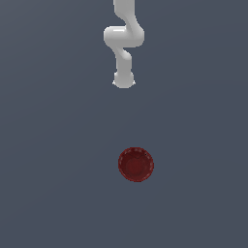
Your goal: Pick up the object and move it to a goal position.
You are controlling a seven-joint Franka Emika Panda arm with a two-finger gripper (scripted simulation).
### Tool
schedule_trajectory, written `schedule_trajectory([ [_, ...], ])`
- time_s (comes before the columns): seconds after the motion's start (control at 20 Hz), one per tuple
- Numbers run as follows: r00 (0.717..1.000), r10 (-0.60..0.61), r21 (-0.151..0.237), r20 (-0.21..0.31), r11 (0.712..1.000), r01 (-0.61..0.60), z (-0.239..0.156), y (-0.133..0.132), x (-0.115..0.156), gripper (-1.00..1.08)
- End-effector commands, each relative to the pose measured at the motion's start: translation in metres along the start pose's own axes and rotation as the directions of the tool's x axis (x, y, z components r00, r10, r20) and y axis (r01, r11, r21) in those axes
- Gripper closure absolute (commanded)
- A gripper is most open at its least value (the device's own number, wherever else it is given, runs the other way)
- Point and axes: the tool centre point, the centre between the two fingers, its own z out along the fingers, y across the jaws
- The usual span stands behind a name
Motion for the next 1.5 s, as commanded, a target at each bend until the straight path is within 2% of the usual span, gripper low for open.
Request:
schedule_trajectory([
  [0.0, 1.000, -0.026, -0.030, 0.017, 0.999, 0.027, 0.023, -0.022, -0.011, -0.20],
  [0.35, 0.990, -0.085, -0.106, 0.114, 0.990, 0.097, 0.118, -0.066, -0.058, -0.20],
  [0.65, 0.965, -0.104, -0.161, 0.239, 0.976, 0.145, 0.222, -0.078, -0.120, -0.20],
  [0.85, 0.936, -0.096, -0.191, 0.338, 0.967, 0.168, 0.297, -0.070, -0.173, -0.20],
  [1.1, 0.885, -0.062, -0.220, 0.461, 0.958, 0.182, 0.382, -0.045, -0.247, -0.20],
  [1.45, 0.816, -0.005, -0.245, 0.578, 0.952, 0.180, 0.456, -0.009, -0.331, -0.20],
])
